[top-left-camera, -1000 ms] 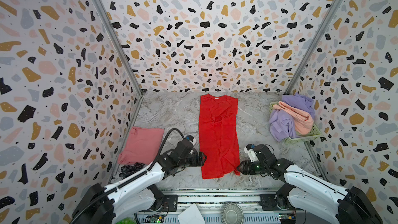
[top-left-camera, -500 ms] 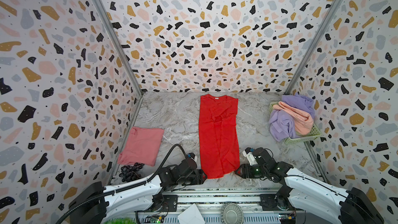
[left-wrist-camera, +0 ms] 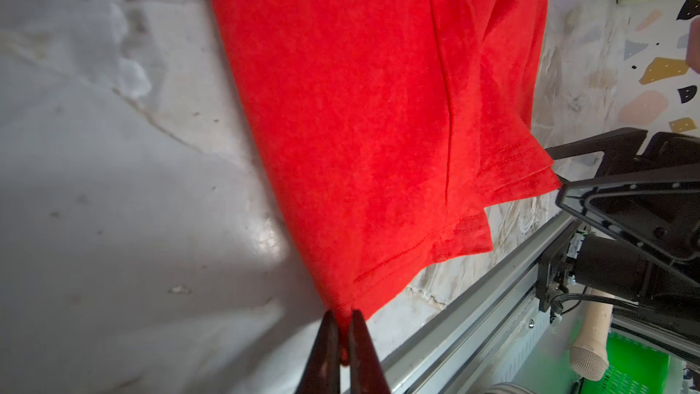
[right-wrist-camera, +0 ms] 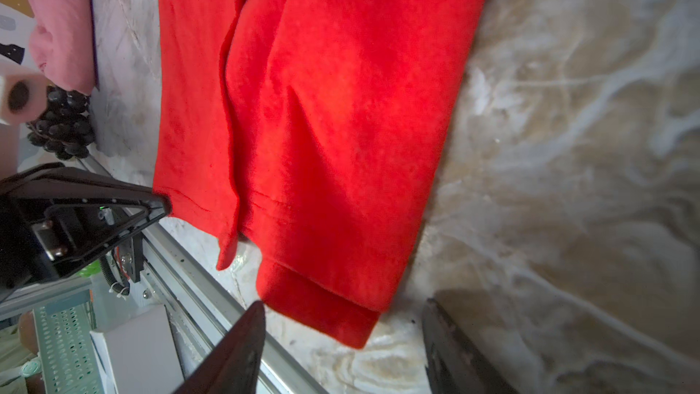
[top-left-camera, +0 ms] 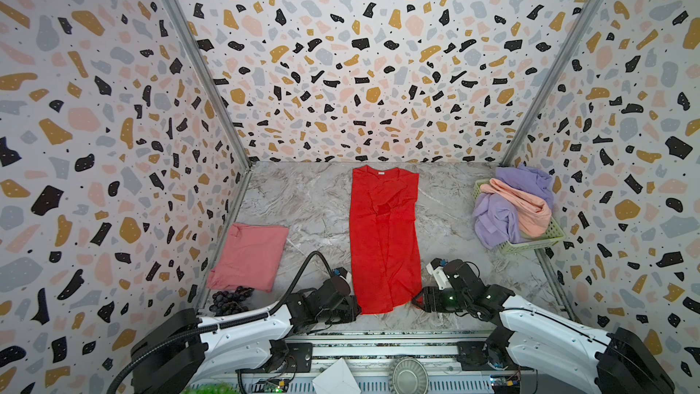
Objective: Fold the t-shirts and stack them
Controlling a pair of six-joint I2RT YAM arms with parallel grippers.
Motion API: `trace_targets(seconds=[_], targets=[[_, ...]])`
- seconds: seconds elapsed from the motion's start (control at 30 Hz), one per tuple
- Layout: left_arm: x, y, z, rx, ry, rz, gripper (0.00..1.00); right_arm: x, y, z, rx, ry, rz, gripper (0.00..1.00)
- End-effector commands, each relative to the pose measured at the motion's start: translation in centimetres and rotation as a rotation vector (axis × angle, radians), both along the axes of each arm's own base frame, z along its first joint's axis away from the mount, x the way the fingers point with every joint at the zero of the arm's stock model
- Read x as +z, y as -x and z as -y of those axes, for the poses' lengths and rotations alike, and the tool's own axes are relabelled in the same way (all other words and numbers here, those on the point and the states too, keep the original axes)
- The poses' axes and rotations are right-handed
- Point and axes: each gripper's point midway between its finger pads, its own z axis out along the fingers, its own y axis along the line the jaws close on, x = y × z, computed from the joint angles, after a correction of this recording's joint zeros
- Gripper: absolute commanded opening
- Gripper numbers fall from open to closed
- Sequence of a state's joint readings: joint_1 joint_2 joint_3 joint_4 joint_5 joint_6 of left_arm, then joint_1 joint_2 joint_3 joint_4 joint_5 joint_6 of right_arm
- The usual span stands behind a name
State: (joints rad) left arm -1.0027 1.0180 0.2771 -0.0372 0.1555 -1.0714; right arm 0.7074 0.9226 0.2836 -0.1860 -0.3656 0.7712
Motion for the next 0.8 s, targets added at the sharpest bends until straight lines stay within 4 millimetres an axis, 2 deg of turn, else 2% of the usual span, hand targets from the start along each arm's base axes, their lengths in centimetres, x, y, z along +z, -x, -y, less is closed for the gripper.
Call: trace_targets(seconds=[0.0,0.13,0.37,0.47,0.63,0.77], targets=[[0.1,0.2,-0.9,-0.019,-0.036,0.025,0.02,-1.2,0.8,1.5,-0.048,0.055,-0.045,0.66],[0.4,0.2,-2.3,-0.018,-0.085,0.057,0.0,-1.7,1.0,2.1,-0.093,0.059,-0.06,0.65],[0.2,0.6,-1.8,-0.038,-0.045,0.052,0.0,-2.1,1.4,1.9,-0.094,0.064,-0.075,0.63],[0.5,0.6,-1.3,-0.051,-0.031,0.057,0.0,-2.9,1.9,1.7,-0.074,0.101,-0.091,0.59],[1.2,0.3,-1.0,-0.064,-0.023,0.082,0.0,-3.9,2.6,1.3,-0.046,0.137,-0.116,0.37],[2.1,-0.1,-1.1,-0.059,-0.018,0.114,0.0,-3.8,2.6,1.2,-0.035,0.167,-0.099,0.04]])
